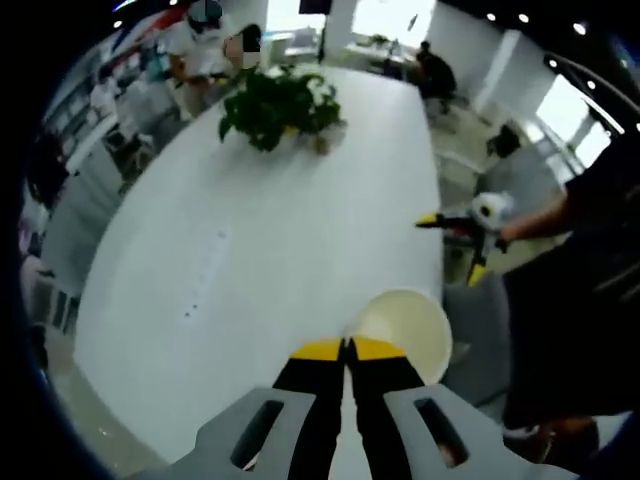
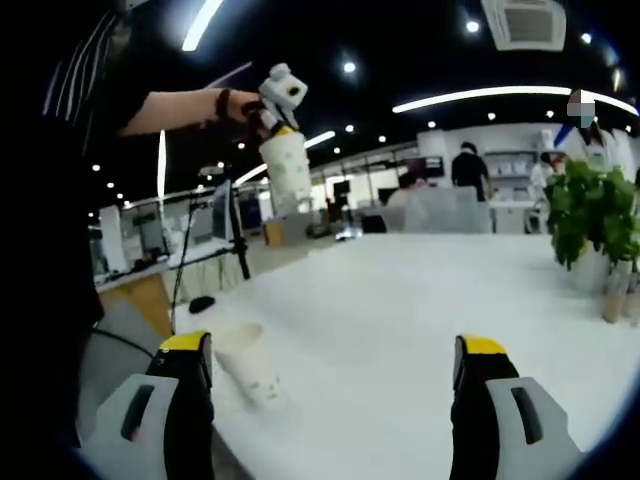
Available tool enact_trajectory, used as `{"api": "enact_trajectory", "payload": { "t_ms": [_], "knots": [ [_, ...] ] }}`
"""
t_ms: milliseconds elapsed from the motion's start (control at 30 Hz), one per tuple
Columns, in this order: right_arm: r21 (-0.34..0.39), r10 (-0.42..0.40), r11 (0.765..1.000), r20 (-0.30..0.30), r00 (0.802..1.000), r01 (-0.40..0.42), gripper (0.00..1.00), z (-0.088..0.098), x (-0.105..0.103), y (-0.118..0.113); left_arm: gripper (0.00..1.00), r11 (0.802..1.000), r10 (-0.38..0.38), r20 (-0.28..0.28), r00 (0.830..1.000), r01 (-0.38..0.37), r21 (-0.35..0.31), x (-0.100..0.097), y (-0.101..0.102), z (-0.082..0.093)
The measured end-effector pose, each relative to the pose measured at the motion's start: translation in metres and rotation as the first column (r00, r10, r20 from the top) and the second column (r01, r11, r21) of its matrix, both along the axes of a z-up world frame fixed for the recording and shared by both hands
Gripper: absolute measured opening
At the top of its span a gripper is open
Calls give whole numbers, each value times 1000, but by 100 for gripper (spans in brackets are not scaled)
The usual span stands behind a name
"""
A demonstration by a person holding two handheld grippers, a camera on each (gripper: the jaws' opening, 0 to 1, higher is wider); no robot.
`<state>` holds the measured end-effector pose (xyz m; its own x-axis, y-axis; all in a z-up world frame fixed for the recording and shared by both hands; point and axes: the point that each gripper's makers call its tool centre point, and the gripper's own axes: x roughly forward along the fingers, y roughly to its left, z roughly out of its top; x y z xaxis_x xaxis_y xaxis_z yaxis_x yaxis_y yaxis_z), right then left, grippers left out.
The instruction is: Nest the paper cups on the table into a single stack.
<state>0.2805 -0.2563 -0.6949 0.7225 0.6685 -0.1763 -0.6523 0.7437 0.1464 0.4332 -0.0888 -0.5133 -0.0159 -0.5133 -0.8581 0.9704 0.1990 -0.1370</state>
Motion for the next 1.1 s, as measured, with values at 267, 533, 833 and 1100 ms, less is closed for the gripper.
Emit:
{"api": "enact_trajectory", "payload": {
  "t_ms": [267,533,833,1100],
  "knots": [
    [1,-10,1000,-2,1000,10,99,1,-1,-5,0,998,-56,13,998,55,22,-18,-9,24],
    [0,-18,1000,-7,1000,18,98,0,1,-6,0,988,-154,54,987,153,32,-46,-21,47],
    [4,-12,1000,-12,1000,12,99,-1,3,-1,0,981,-192,70,979,191,23,-67,-25,53],
    [5,-6,1000,-16,1000,6,99,-2,3,2,0,977,-211,62,975,209,34,-88,-25,49]
  ]
}}
